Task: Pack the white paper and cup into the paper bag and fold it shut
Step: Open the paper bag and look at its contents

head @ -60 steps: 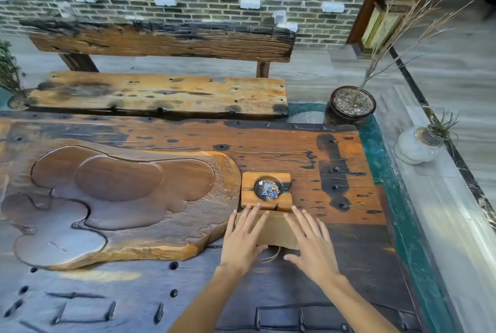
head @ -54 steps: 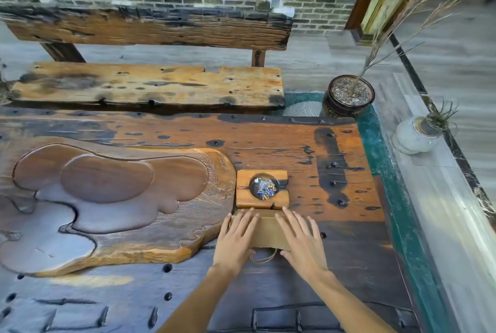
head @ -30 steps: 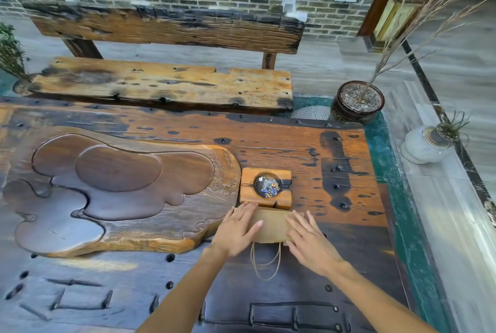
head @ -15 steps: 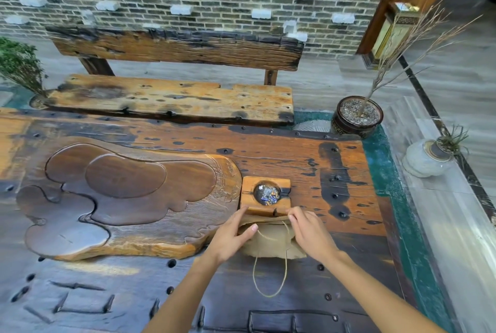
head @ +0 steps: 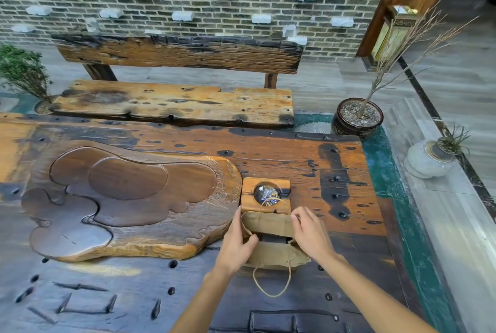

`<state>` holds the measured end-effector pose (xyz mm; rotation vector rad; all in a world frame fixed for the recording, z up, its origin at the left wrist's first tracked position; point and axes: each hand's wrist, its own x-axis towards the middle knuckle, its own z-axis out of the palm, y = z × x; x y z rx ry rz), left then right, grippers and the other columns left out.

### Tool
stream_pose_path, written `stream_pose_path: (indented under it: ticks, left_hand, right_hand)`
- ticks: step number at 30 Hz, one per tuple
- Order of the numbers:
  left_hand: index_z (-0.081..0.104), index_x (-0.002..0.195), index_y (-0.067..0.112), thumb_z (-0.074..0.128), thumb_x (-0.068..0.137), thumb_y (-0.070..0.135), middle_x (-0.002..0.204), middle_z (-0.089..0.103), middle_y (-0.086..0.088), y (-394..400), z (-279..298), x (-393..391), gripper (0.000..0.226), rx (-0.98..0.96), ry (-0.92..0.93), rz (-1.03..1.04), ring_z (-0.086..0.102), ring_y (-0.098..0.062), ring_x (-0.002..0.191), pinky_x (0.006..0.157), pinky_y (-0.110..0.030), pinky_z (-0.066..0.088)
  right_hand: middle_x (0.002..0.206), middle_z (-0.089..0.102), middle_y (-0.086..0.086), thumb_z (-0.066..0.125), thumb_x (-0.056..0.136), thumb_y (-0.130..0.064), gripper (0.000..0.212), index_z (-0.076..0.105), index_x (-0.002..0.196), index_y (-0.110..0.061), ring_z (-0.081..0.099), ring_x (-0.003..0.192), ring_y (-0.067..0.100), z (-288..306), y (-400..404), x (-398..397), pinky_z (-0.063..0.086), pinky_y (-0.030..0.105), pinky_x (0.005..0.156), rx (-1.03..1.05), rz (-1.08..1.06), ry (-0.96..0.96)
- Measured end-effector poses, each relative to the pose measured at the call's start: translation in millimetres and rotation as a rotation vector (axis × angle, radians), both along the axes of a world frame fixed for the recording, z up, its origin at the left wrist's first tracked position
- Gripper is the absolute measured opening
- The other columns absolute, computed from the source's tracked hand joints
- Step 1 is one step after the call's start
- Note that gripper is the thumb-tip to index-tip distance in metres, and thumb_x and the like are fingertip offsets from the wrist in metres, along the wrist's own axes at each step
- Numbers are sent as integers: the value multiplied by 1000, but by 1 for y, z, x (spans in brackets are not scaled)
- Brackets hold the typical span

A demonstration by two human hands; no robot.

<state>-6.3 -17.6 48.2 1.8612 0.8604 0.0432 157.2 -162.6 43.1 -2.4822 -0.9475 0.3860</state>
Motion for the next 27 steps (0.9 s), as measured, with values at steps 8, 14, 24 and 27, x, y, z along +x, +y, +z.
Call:
stream_pose_path:
  ticks: [8, 14, 24, 27]
  left_hand:
    - [1, 157, 14, 45, 98, 14, 85, 66, -15, 1, -7, -5, 74, 149, 62, 103, 59, -28, 77, 73, -34, 45]
    - [35, 149, 15, 46, 101, 13, 87, 71, -14, 15, -9, -9, 50, 190, 110, 106, 66, -28, 80, 64, -25, 33]
    - [32, 152, 17, 43, 101, 13, 84, 72, -12, 19, -5, -4, 52, 165, 147, 96, 65, -27, 80, 69, -28, 39]
    - [33, 152, 18, 43, 101, 12, 76, 64, -6, 19, -5, -4, 52, 166, 145, 97, 58, -21, 70, 67, -27, 39]
  right_hand:
    - [95, 58, -7, 42, 102, -21, 16, 56, 95, -17, 55, 83, 12, 7, -1, 1, 38, 29, 68, 7, -24, 47]
    - [96, 66, -6, 53, 98, -31, 14, 60, 95, -20, 62, 90, 14, 14, -2, 6, 48, 30, 74, 79, -104, 271]
    - [82, 60, -10, 65, 92, -28, 13, 59, 81, -24, 56, 80, 3, 38, -54, -33, 45, 23, 71, 205, -183, 161]
    - [69, 63, 2, 59, 94, -29, 30, 62, 68, -16, 56, 64, 10, 45, -69, -49, 49, 35, 69, 82, -87, 252]
